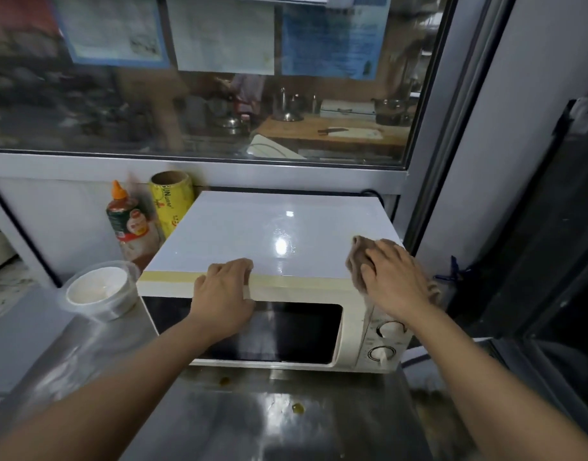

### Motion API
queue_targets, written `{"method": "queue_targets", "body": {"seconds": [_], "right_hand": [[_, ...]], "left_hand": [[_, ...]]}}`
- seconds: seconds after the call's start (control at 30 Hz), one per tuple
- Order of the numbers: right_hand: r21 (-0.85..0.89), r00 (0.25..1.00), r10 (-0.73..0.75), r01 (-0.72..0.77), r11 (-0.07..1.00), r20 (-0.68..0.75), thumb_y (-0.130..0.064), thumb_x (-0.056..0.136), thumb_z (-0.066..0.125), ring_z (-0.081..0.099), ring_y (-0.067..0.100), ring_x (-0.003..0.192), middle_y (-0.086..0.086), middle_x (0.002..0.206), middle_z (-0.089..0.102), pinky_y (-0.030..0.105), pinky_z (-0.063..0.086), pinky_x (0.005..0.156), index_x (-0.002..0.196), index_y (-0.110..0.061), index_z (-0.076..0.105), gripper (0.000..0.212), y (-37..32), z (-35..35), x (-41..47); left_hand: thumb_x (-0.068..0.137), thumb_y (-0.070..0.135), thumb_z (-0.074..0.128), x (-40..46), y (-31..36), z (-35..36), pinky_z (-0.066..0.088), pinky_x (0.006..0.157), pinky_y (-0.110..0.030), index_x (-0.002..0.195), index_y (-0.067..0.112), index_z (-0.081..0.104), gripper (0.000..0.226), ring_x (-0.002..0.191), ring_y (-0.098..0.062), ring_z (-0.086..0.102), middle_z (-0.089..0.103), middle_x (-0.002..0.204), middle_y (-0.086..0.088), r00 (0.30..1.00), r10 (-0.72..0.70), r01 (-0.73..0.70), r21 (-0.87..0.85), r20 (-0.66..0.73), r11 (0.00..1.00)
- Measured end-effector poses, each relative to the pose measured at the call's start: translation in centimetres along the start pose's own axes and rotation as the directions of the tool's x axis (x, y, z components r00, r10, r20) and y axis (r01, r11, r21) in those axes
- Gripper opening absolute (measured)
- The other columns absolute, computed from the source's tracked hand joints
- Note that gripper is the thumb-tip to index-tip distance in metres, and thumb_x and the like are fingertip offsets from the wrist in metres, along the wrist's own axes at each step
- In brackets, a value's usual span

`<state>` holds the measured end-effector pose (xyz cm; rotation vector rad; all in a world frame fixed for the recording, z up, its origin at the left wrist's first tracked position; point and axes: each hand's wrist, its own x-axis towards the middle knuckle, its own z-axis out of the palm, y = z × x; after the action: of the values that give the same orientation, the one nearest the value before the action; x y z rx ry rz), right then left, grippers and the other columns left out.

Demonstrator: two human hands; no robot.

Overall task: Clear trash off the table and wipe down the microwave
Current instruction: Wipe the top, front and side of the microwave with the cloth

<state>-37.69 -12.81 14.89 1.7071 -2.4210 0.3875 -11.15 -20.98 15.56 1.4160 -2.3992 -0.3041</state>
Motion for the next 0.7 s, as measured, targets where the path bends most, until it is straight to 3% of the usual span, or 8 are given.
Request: {"method": "queue_targets", "body": {"seconds": [0.1, 0.17, 0.27, 0.33, 0.43, 0.53, 0.63, 0.7], "right_hand": [[0.027, 0.996, -0.067, 0.065, 0.998, 0.067, -0.031, 0.095, 0.03, 0.03, 0.025, 0.131, -0.003, 0.143, 0.037, 0.042, 0.028, 0.108, 0.13, -0.023, 0.043, 0.038, -3.5, 0.5, 3.4], [0.066, 0.973, -0.204, 0.198, 0.978, 0.104, -0.031, 0.095, 0.029, 0.027, 0.024, 0.132, -0.007, 0.145, 0.034, 0.041, 0.028, 0.108, 0.13, -0.025, 0.042, 0.038, -7.2, 1.0, 4.4], [0.156, 0.864, -0.494, 0.477, 0.865, 0.094, -0.033, 0.094, 0.034, 0.023, 0.019, 0.136, -0.011, 0.149, 0.03, 0.039, 0.025, 0.111, 0.136, -0.029, 0.04, 0.042, -12.5, 1.7, 2.6], [0.198, 0.789, -0.608, 0.584, 0.787, 0.09, -0.033, 0.094, 0.041, 0.017, 0.013, 0.139, -0.013, 0.152, 0.025, 0.032, 0.016, 0.116, 0.142, -0.031, 0.033, 0.049, -12.9, 2.0, 0.5], [0.221, 0.834, -0.541, 0.51, 0.831, 0.112, -0.036, 0.095, 0.043, 0.015, 0.01, 0.14, -0.015, 0.155, 0.017, 0.025, 0.009, 0.112, 0.144, -0.036, 0.026, 0.052, -9.1, 1.5, 0.3], [0.165, 0.925, -0.361, 0.34, 0.926, 0.121, -0.04, 0.097, 0.033, 0.017, 0.015, 0.14, -0.011, 0.155, 0.017, 0.033, 0.018, 0.113, 0.144, -0.033, 0.027, 0.048, -8.0, 1.2, 1.7], [0.054, 0.925, -0.381, 0.38, 0.923, 0.001, -0.038, 0.097, 0.029, 0.021, 0.022, 0.137, -0.003, 0.151, 0.027, 0.037, 0.024, 0.111, 0.142, -0.024, 0.032, 0.048, -12.4, 2.3, 1.4], [0.028, 0.896, -0.444, 0.444, 0.895, -0.014, -0.037, 0.094, 0.038, 0.023, 0.024, 0.135, -0.001, 0.15, 0.028, 0.038, 0.026, 0.109, 0.142, -0.021, 0.031, 0.051, -14.8, 3.0, 0.5]], "left_hand": [[0.076, 0.01, 0.059, -0.2, -1.1, -0.7, 0.036, 0.092, -0.034, 0.125, 0.018, 0.044, 0.051, 0.114, -0.023, 0.045, 0.054, 0.121, -0.001, 1.0, -0.01, 0.006, -0.115, -0.029, 0.993], [0.075, 0.012, 0.059, -0.8, -2.3, -0.9, 0.034, 0.095, -0.034, 0.124, 0.02, 0.047, 0.051, 0.12, -0.022, 0.041, 0.051, 0.127, 0.003, 0.998, 0.003, -0.005, -0.027, -0.07, 1.0], [0.076, 0.017, 0.059, -1.8, -4.1, -1.2, 0.029, 0.102, -0.038, 0.13, 0.025, 0.044, 0.057, 0.13, -0.022, 0.03, 0.039, 0.141, 0.006, 0.995, -0.045, 0.052, 0.074, -0.085, 0.996], [0.078, 0.017, 0.058, -2.2, -5.1, -1.7, 0.027, 0.107, -0.039, 0.132, 0.025, 0.042, 0.058, 0.133, -0.022, 0.028, 0.034, 0.145, 0.006, 0.994, -0.078, 0.085, 0.085, -0.081, 0.993], [0.079, 0.017, 0.057, -2.8, -5.7, -2.0, 0.025, 0.111, -0.042, 0.135, 0.025, 0.038, 0.059, 0.137, -0.021, 0.024, 0.029, 0.15, 0.005, 0.994, -0.087, 0.092, 0.067, -0.066, 0.994], [0.08, 0.02, 0.056, -3.7, -5.7, -1.7, 0.02, 0.112, -0.04, 0.14, 0.025, 0.03, 0.065, 0.141, -0.016, 0.015, 0.02, 0.155, 0.005, 0.996, -0.069, 0.072, 0.063, -0.051, 0.995], [0.081, 0.023, 0.056, -4.4, -5.8, -1.7, 0.016, 0.114, -0.036, 0.143, 0.024, 0.026, 0.069, 0.143, -0.013, 0.01, 0.015, 0.156, 0.005, 0.997, -0.075, 0.076, 0.039, -0.035, 0.996], [0.083, 0.024, 0.056, -4.7, -5.9, -2.0, 0.015, 0.114, -0.035, 0.143, 0.024, 0.026, 0.067, 0.143, -0.012, 0.01, 0.016, 0.156, 0.006, 0.996, -0.082, 0.083, 0.029, -0.027, 0.996]]}}
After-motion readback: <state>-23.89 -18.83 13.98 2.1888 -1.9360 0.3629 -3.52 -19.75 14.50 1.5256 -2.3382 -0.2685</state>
